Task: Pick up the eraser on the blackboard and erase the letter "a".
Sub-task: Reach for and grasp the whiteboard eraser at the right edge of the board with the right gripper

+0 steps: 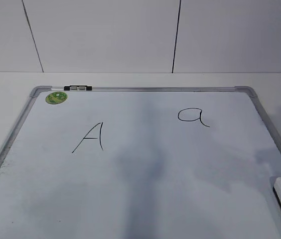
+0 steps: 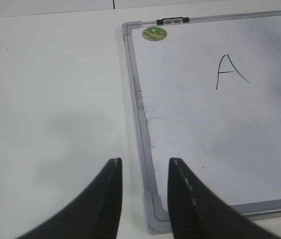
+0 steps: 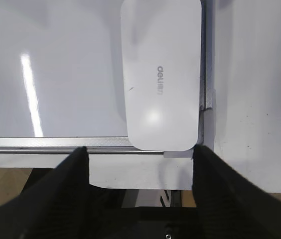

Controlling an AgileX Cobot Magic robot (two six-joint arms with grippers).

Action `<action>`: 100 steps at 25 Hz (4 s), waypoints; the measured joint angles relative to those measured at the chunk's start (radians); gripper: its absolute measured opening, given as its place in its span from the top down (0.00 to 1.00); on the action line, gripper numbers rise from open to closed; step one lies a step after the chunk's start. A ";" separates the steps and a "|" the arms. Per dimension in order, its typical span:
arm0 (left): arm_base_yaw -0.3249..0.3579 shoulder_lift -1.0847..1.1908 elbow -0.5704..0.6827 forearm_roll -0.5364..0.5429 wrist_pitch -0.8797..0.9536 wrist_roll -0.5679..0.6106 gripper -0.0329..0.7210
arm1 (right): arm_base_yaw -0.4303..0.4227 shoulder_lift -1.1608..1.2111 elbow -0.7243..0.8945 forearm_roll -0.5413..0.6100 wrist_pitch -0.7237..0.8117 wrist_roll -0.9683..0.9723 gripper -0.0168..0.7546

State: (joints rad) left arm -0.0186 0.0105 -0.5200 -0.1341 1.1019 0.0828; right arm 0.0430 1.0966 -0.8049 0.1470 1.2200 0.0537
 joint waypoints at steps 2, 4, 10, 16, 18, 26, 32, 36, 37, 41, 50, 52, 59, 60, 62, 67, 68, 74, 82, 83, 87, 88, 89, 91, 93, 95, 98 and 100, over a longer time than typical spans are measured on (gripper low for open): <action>0.000 0.000 0.000 0.000 0.000 0.000 0.65 | 0.000 0.000 0.000 0.000 0.000 0.000 0.30; 0.000 0.000 0.000 0.000 0.000 0.000 0.65 | 0.000 0.000 0.000 -0.002 0.000 0.000 0.30; 0.000 0.000 0.000 0.000 0.000 0.000 0.65 | 0.000 0.000 0.000 -0.005 0.000 0.000 0.30; 0.000 0.000 0.000 0.000 0.000 0.000 0.65 | 0.000 0.012 0.000 -0.012 0.002 0.002 0.30; 0.000 0.000 0.000 0.000 0.000 0.000 0.65 | 0.000 0.025 0.000 -0.040 0.002 0.006 0.30; 0.000 0.000 0.000 0.000 0.000 0.000 0.65 | 0.049 0.034 0.000 -0.132 0.002 0.053 0.30; 0.000 0.000 0.000 0.000 0.000 0.000 0.65 | 0.150 0.034 0.000 -0.186 0.002 0.129 0.30; 0.000 0.000 0.000 0.000 0.000 0.000 0.65 | 0.153 0.034 0.000 -0.184 0.002 0.139 0.30; 0.000 0.000 0.000 0.000 0.000 0.000 0.65 | 0.153 0.034 0.000 -0.184 0.002 0.139 0.30; 0.000 0.000 0.000 0.000 0.000 0.000 0.65 | 0.153 0.034 0.000 -0.184 0.002 0.142 0.30; 0.000 0.000 0.000 0.000 0.000 0.000 0.65 | 0.153 0.056 0.000 -0.184 -0.011 0.144 0.30; 0.000 0.000 0.000 0.000 0.000 0.000 0.65 | 0.153 0.076 0.000 -0.184 -0.019 0.135 0.30; 0.000 0.000 0.000 0.000 0.000 0.000 0.65 | 0.153 0.136 0.000 -0.180 -0.063 0.106 0.20; 0.000 0.000 0.000 0.000 0.000 0.000 0.65 | 0.153 0.144 0.000 -0.180 -0.066 0.106 0.18; 0.000 0.000 0.000 0.000 0.000 0.000 0.64 | 0.153 0.162 0.000 -0.180 -0.076 0.103 0.16; 0.000 0.000 0.000 0.000 0.000 0.000 0.64 | 0.153 0.197 0.000 -0.180 -0.087 0.084 0.15; 0.000 0.000 0.000 0.000 0.000 0.000 0.64 | 0.153 0.199 0.000 -0.180 -0.094 0.082 0.15; 0.000 0.000 0.000 0.000 0.000 0.000 0.65 | 0.153 0.201 0.018 -0.178 -0.135 0.074 0.15; 0.000 0.000 0.000 0.000 0.000 0.000 0.64 | 0.116 0.201 0.076 -0.128 -0.180 0.041 0.15; 0.000 0.000 0.000 0.000 0.000 0.000 0.64 | 0.116 0.201 0.076 -0.124 -0.187 0.037 0.15; 0.000 0.000 0.000 0.000 0.000 0.000 0.64 | 0.116 0.201 0.076 -0.125 -0.189 0.031 0.16; 0.000 0.000 0.000 0.000 0.000 0.000 0.64 | 0.116 0.201 0.077 -0.127 -0.189 0.031 0.16; 0.000 0.000 0.000 0.000 0.000 0.000 0.64 | 0.116 0.201 0.077 -0.127 -0.189 0.029 0.16; 0.000 0.000 0.000 0.000 0.000 0.000 0.64 | 0.116 0.201 0.077 -0.127 -0.189 0.029 0.17; 0.000 0.000 0.000 0.000 0.000 0.000 0.64 | 0.116 0.201 0.077 -0.127 -0.194 0.029 0.20; 0.000 0.000 0.000 0.000 0.000 0.000 0.64 | 0.116 0.201 0.077 -0.127 -0.196 0.030 0.20; 0.000 0.000 0.000 0.000 0.000 0.000 0.64 | 0.116 0.201 0.077 -0.147 -0.199 0.042 0.19; 0.000 0.000 0.000 0.000 0.000 0.000 0.64 | 0.116 0.201 0.077 -0.164 -0.200 0.048 0.17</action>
State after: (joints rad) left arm -0.0186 0.0105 -0.5200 -0.1341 1.1019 0.0828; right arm 0.1585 1.2980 -0.7277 -0.0169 1.0195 0.1022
